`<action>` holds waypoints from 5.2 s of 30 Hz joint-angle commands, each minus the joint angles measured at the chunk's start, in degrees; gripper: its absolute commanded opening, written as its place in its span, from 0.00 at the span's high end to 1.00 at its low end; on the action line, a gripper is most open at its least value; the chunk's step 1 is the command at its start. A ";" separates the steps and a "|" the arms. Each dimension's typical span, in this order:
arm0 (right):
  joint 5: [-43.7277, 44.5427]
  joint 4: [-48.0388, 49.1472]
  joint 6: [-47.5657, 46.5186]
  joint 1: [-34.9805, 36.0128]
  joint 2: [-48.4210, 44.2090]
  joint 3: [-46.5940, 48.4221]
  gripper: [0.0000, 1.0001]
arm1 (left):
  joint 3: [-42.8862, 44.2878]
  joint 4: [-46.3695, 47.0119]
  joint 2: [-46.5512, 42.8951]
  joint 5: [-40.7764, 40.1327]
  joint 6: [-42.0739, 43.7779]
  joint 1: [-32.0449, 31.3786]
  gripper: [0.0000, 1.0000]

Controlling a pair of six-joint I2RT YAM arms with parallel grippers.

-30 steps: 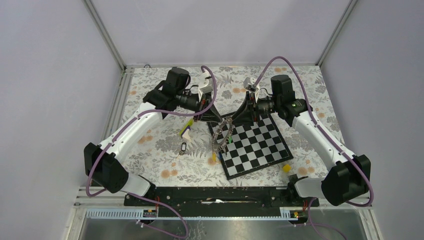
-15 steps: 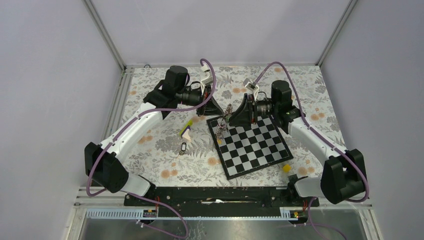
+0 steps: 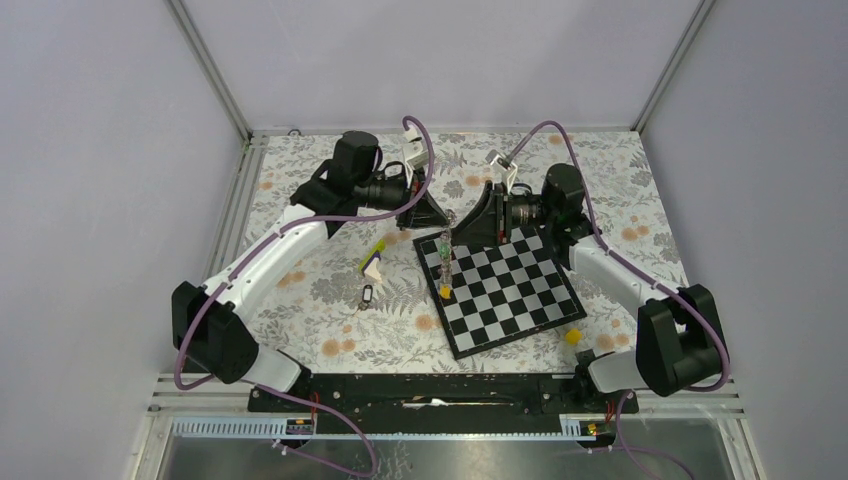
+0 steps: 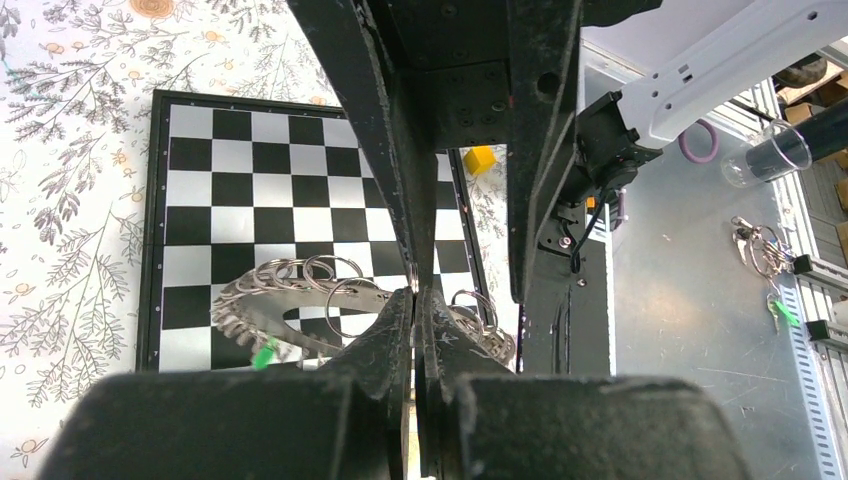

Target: Put the keys on the keyring

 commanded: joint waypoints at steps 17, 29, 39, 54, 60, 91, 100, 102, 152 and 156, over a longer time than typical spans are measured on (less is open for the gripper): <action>1.46 -2.77 -4.35 1.97 1.46 -0.69 0.61 | 1.17 4.19 0.63 -3.52 -0.31 -0.28 1.00; 2.77 -1.56 -1.27 1.97 1.93 0.41 0.60 | 0.18 4.12 0.36 -5.69 0.51 -0.52 1.00; 4.14 -1.29 0.13 2.06 2.50 0.10 0.58 | 0.39 4.08 0.87 -8.06 0.62 -1.38 1.00; 5.13 -2.06 0.75 2.17 3.65 0.62 0.74 | 0.21 3.20 0.52 -9.10 1.86 -1.95 1.00; 5.67 -2.07 1.19 2.17 3.86 0.69 0.87 | 0.07 2.89 0.40 -10.03 2.64 -1.95 1.00; 28.00 -61.81 -83.69 5.96 -13.27 13.11 0.61 | 8.61 -6.26 6.69 -7.71 -7.04 -2.34 1.00; 33.68 -61.03 -83.86 9.72 -16.63 11.36 0.56 | 9.49 -6.52 5.94 -10.43 -8.28 -3.76 1.00; 34.87 -61.09 -84.02 10.38 -16.68 11.37 0.54 | 9.41 -6.52 5.97 -11.14 -8.56 -4.11 1.00; 41.19 -54.45 -79.97 14.34 -15.85 7.35 0.70 | 8.03 -6.52 7.13 -14.30 -6.79 -6.60 1.00; 41.15 -54.39 -78.19 14.26 -15.70 8.11 0.73 | 7.35 -6.52 6.81 -14.89 -5.71 -6.78 1.00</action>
